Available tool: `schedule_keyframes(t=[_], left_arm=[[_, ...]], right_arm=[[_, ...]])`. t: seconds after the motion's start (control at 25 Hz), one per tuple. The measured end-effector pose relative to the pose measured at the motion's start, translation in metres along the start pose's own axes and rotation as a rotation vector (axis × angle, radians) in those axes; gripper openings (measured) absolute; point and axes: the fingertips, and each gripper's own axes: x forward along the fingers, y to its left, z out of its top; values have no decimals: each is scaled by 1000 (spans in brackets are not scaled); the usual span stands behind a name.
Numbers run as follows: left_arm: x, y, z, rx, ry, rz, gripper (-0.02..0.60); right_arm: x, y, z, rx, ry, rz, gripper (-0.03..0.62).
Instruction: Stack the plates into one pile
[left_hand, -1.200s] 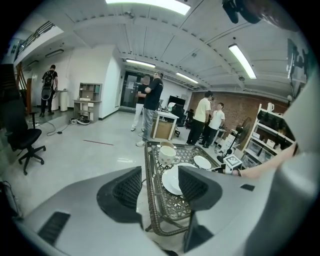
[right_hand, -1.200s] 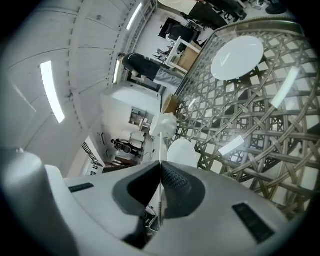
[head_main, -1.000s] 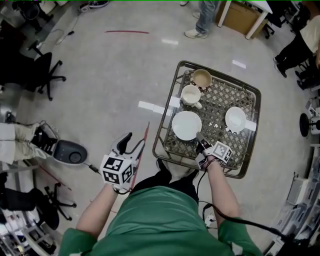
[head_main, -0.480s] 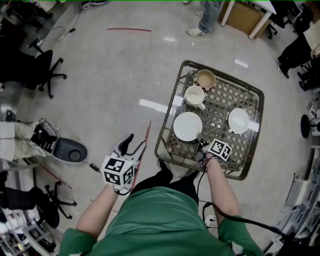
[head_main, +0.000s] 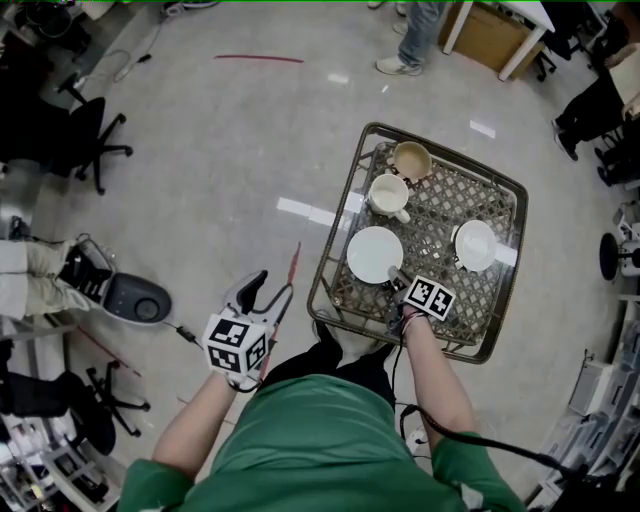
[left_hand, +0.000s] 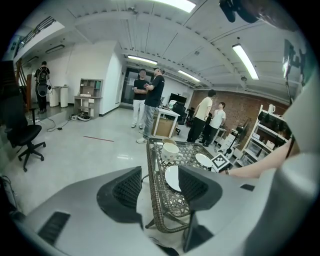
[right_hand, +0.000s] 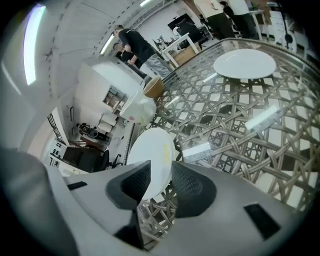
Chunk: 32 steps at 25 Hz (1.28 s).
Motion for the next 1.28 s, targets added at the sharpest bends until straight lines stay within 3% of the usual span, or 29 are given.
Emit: schedule_keyframes(t=[0.24, 0.32, 0.52, 0.76, 1.08, 1.28], left_arm=[[0, -1, -1, -4, -4, 0, 239], [0, -1, 1, -4, -8, 0, 239], [5, -8, 9, -2, -36, -2, 239], [16, -36, 31, -5, -98, -25, 239], [27, -93, 71, 18, -205, -60, 239], [28, -127, 93, 31, -251, -75, 229]], right_arm=[[2, 7, 0, -128, 24, -52, 248], [-2, 10, 4, -149, 7, -64, 256], [-34, 26, 32, -251, -89, -57, 255], [-113, 61, 71, -354, -229, -16, 253], [-217, 107, 118, -680, -402, -32, 189], [-271, 116, 134, -743, -486, -26, 150]])
